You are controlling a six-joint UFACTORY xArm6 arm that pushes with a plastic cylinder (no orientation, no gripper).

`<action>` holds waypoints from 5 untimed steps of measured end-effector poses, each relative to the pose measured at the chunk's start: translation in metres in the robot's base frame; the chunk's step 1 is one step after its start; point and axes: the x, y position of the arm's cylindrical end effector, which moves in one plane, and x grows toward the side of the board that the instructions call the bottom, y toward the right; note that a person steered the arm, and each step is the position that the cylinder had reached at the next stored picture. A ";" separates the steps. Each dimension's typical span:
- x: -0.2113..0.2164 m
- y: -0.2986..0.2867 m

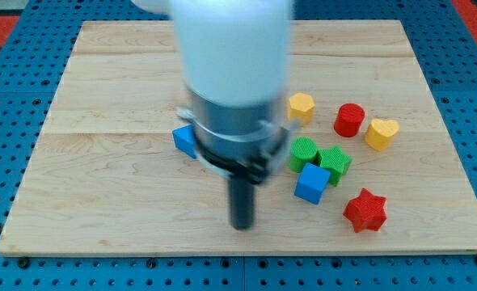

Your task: Push red star slightly right

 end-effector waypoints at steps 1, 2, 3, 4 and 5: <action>-0.009 0.113; -0.019 0.165; -0.011 0.182; -0.015 0.210; -0.071 0.217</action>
